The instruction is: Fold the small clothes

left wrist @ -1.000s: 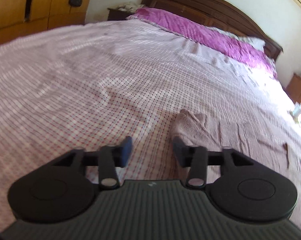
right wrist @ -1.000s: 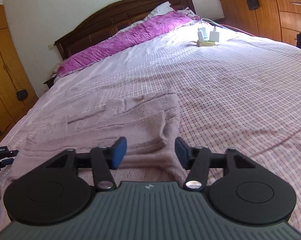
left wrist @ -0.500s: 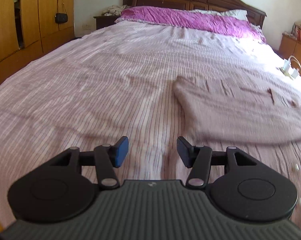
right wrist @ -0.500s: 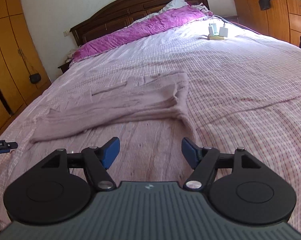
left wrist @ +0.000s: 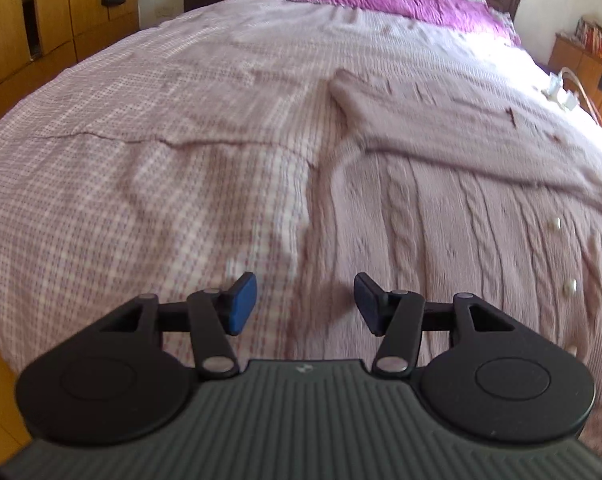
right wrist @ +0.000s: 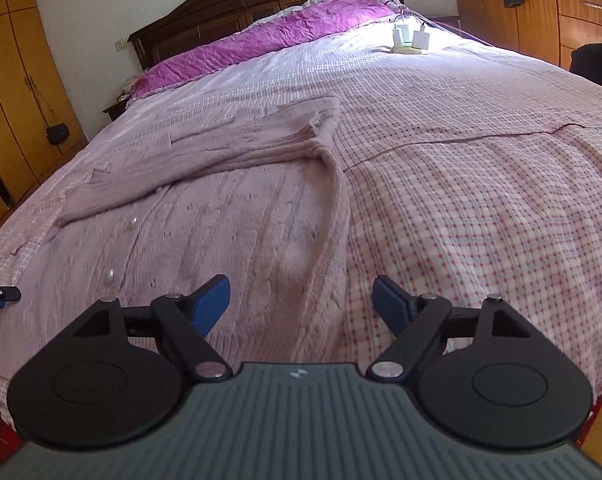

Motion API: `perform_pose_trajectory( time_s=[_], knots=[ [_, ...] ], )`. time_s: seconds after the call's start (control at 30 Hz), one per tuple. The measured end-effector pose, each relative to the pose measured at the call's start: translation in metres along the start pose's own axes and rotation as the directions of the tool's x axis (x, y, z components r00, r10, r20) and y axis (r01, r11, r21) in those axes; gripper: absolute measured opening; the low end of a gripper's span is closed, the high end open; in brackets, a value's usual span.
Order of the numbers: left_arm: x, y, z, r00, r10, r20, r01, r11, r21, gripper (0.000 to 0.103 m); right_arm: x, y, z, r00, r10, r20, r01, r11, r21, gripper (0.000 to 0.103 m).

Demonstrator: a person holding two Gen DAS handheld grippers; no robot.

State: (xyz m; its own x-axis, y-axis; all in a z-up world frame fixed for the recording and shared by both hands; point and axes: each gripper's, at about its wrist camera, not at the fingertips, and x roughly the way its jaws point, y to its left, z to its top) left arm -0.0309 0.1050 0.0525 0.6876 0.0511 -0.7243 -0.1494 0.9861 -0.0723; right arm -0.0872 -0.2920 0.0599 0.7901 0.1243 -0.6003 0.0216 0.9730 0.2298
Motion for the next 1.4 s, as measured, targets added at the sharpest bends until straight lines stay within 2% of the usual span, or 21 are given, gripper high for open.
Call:
perform_pose_trajectory(
  time_s=[0.1,0.17,0.2,0.33,0.47,0.63,0.77,0.97,1.13,1.4],
  knots=[
    [-0.003,-0.006,-0.007,1.000,0.002,0.003,-0.002,0.998,0.058,0.057,-0.004,-0.001,-0.007,1.000,-0.013,-0.010,0.012,1.000,-0.018,0.085],
    [-0.005,-0.008,-0.009,1.000,0.004,-0.002,-0.004,0.997,0.074,0.072,-0.006,0.000,-0.010,1.000,-0.015,-0.016,0.015,1.000,-0.027,0.085],
    [-0.006,-0.008,-0.010,1.000,0.001,-0.004,0.000,0.997,0.076,0.073,-0.007,0.000,-0.011,1.000,-0.016,-0.018,0.016,0.999,-0.030,0.085],
    [-0.007,-0.007,-0.007,0.999,-0.014,-0.038,0.017,0.997,0.072,0.073,-0.010,0.000,-0.011,0.999,-0.008,-0.049,0.007,1.000,-0.027,0.085],
    [-0.011,-0.006,-0.003,0.999,0.004,-0.037,-0.001,0.997,0.076,0.073,-0.007,-0.008,-0.002,0.989,0.060,-0.133,-0.053,0.997,0.056,0.086],
    [-0.013,0.003,-0.007,0.997,-0.041,-0.058,0.045,0.997,0.069,0.073,-0.009,-0.020,0.006,0.975,0.129,-0.183,-0.101,0.983,0.155,0.086],
    [-0.012,0.015,-0.017,0.992,-0.102,-0.079,0.104,0.994,0.033,0.073,-0.005,-0.016,0.007,0.949,0.203,-0.241,-0.176,0.976,0.128,0.086],
    [-0.018,0.022,-0.022,0.983,-0.164,-0.084,0.166,0.986,0.014,0.073,0.006,-0.011,0.004,0.920,0.266,-0.287,-0.235,0.962,0.139,0.086],
    [-0.016,0.028,-0.023,0.991,-0.113,-0.073,0.114,0.994,0.003,0.073,0.013,-0.001,0.001,0.920,0.259,-0.296,-0.238,0.966,0.103,0.086],
    [-0.014,0.026,-0.025,0.988,-0.118,-0.096,0.120,0.992,0.022,0.074,0.014,-0.003,-0.007,0.921,0.275,-0.276,-0.264,0.961,0.079,0.086]
  ],
)
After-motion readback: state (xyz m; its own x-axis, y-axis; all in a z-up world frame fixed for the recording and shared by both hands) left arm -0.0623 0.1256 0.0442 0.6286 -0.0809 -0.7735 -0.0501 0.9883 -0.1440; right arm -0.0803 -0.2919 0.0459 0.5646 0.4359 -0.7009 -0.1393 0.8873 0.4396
